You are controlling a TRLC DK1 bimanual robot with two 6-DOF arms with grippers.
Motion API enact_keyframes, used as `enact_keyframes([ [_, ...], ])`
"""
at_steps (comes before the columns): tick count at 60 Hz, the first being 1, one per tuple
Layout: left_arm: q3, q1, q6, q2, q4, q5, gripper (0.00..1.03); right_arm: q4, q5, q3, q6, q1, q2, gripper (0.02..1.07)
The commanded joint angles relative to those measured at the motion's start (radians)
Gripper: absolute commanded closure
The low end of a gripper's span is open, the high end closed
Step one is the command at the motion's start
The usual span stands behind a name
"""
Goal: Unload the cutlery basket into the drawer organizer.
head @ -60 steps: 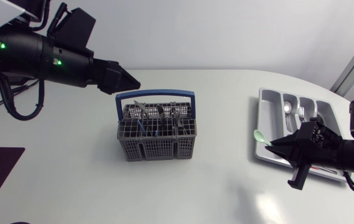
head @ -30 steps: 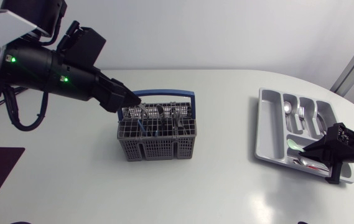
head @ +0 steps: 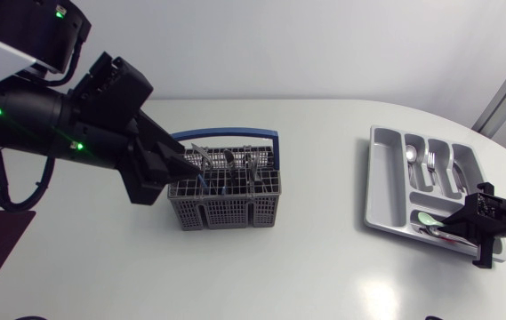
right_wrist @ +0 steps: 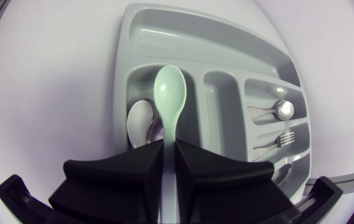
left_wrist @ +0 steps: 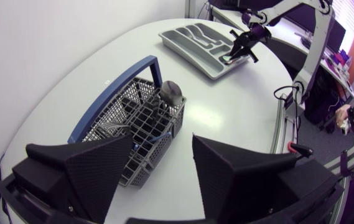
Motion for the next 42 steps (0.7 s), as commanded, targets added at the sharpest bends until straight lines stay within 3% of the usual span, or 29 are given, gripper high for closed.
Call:
enact_keyframes([
  [1,-0.048,-0.012,0.062,-0.011,-0.015,-0.002,0.17,0.017,0.014,0.004,-0.043,-0.002,0.03,0.9],
  [6,-0.068,-0.017,0.094,-0.011,-0.015,-0.007,0.17,0.059,0.027,-0.007,-0.043,0.0,0.037,0.8],
  [24,-0.117,-0.003,0.151,-0.017,0.013,-0.038,0.17,0.068,0.043,-0.039,0.003,0.013,-0.055,0.24],
  [28,-0.135,-0.003,0.151,-0.026,0.025,-0.056,0.17,0.06,0.04,-0.056,0.024,0.023,-0.107,0.2],
  [36,-0.232,-0.024,0.169,-0.084,0.145,-0.14,0.17,-0.001,0.032,-0.104,0.087,0.078,-0.253,0.17],
  [42,-0.315,-0.021,0.192,-0.126,0.241,-0.145,0.17,-0.012,0.026,-0.147,0.162,0.142,-0.357,0.17],
])
